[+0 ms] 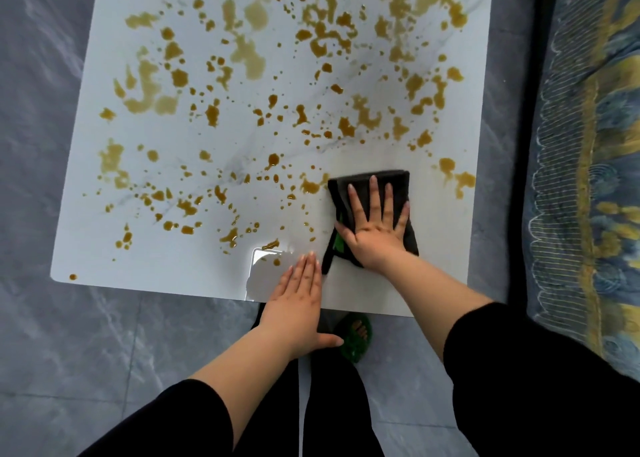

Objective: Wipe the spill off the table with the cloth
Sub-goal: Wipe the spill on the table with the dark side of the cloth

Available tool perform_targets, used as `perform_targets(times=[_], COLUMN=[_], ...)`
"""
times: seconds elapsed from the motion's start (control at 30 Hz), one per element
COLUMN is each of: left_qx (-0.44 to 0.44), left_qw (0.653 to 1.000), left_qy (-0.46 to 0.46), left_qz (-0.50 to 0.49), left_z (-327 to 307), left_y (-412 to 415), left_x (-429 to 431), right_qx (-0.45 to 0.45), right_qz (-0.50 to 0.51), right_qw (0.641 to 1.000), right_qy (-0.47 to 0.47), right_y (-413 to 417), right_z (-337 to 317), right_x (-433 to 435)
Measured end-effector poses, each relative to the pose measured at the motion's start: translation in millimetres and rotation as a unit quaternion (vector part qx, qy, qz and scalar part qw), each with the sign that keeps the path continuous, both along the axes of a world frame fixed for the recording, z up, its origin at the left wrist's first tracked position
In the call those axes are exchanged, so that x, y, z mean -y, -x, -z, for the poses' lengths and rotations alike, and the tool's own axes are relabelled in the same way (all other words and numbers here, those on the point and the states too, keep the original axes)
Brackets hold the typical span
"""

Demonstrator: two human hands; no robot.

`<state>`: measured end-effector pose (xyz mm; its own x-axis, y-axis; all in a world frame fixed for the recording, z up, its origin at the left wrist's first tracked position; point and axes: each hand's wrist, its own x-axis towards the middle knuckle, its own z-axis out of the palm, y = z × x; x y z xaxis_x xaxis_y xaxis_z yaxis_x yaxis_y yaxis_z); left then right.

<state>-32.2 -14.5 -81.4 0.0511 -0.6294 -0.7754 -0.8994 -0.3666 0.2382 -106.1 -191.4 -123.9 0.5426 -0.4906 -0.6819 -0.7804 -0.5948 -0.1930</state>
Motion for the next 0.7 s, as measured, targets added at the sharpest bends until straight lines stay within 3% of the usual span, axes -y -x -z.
perform_targets(times=[0.17,0.5,0.7], left_qx=[-0.01,-0.016,-0.012], left_qw=[1.0,0.999,0.999], left_qy=[0.011,0.028,0.035], left_qz=[0.001,-0.011,-0.023], left_z=[-2.3,7.5,1.0], left_y=[-4.7,-3.7,-2.3], left_x=[1.1,-6.5,-3.2], right_qx=[-0.033,0.001,-0.005], right_qz=[-0.012,0.016,-0.02], right_qw=[0.999,0.999,1.0], right_qy=[-0.026,0.036,-0.004], right_y=[33.9,-45.0,34.0], right_z=[-6.2,5.7,-0.4], right_x=[-39.1,43.9,-15.4])
